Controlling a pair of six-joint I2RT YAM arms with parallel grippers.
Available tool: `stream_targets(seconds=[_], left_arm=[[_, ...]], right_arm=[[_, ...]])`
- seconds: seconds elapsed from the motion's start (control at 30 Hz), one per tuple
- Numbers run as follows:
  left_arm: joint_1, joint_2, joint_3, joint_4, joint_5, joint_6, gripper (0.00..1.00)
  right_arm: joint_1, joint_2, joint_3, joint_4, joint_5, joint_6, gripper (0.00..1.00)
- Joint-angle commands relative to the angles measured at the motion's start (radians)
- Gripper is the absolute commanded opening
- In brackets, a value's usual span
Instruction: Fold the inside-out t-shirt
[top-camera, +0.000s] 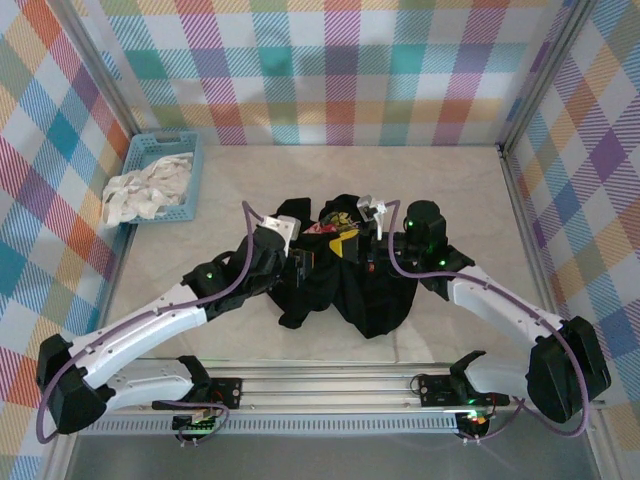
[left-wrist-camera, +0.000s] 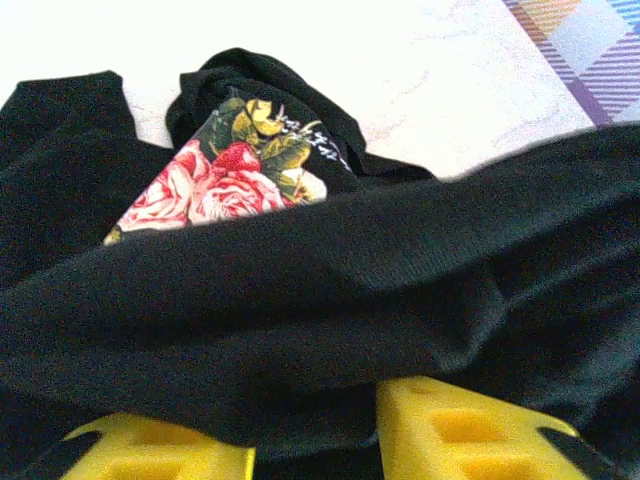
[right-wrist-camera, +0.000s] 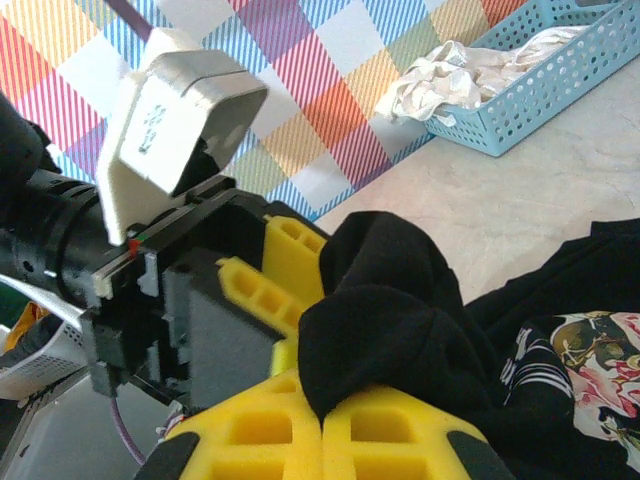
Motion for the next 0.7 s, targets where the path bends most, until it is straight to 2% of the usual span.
stream_targets(seconds=[0.0, 0.03, 0.07, 0.23, 0.3, 0.43, 0.57, 0.67], left_arm=[[0.058, -0.005, -0.004, 0.154, 0.092, 0.008, 0.11], [0.078, -0.019, -0.027, 0.201, 0.150, 0.022, 0.02], [0.105, -0.039, -0.052, 0.243, 0.205, 0.025, 0.00], [0.260, -0.249, -0.227, 0.605, 0.687, -0.073, 0.00], [0.282, -0.317, -0.265, 0.712, 0.799, -0.113, 0.00], [0.286, -0.360, -0.274, 0.799, 0.923, -0.160, 0.00], [0.286, -0.345, -0.274, 0.869, 0.966, -0.212, 0.00], [0.286, -0.335, -0.266, 0.855, 0.965, -0.206, 0.00]], right_arm=[[-0.001, -0.053, -0.013, -0.029, 0.018, -0.063, 0.00], [-0.002, -0.069, -0.016, -0.063, 0.037, -0.094, 0.00], [-0.006, -0.084, -0.020, -0.091, 0.057, -0.121, 0.00], [-0.045, -0.157, -0.024, -0.181, 0.132, -0.192, 0.00], [-0.046, -0.152, -0.012, -0.186, 0.133, -0.195, 0.00], [-0.035, -0.089, 0.022, -0.198, 0.108, -0.170, 0.03], [-0.012, -0.064, 0.046, -0.248, 0.200, -0.168, 0.09], [0.000, -0.067, 0.076, -0.344, 0.287, -0.182, 0.24]])
